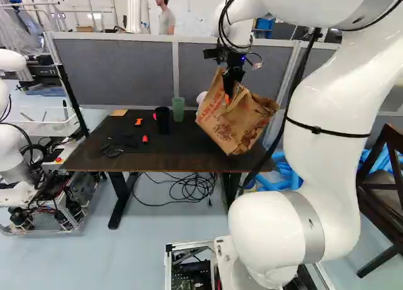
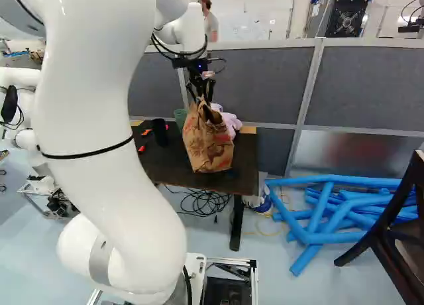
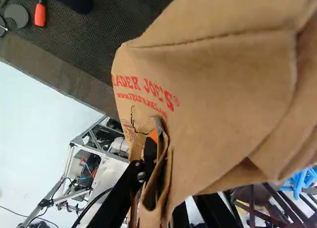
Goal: Pick up the bag on the ground and place it on the table
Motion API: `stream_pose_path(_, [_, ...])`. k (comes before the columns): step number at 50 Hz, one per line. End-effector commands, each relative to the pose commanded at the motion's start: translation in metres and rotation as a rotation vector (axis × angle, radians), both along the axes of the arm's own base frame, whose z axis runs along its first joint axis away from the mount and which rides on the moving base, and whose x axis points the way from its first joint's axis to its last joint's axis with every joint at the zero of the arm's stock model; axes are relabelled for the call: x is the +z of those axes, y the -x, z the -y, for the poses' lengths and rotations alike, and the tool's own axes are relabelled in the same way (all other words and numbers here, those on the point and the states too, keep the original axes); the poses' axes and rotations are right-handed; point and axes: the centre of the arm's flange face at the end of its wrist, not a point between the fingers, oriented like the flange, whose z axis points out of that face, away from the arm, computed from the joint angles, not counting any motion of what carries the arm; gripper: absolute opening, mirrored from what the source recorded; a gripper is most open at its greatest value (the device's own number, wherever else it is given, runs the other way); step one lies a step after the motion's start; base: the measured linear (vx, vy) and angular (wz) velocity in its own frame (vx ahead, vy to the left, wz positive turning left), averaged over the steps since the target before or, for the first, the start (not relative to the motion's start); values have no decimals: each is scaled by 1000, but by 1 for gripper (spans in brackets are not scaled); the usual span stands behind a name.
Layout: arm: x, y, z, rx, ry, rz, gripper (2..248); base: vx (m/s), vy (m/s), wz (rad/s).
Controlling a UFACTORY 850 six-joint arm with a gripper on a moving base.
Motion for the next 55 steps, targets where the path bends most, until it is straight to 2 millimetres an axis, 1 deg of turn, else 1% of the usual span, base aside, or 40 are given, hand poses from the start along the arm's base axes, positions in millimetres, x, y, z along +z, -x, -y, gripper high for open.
stream_pose_path(55, [-87,-39,6,26,32,-112,23,0,0,0])
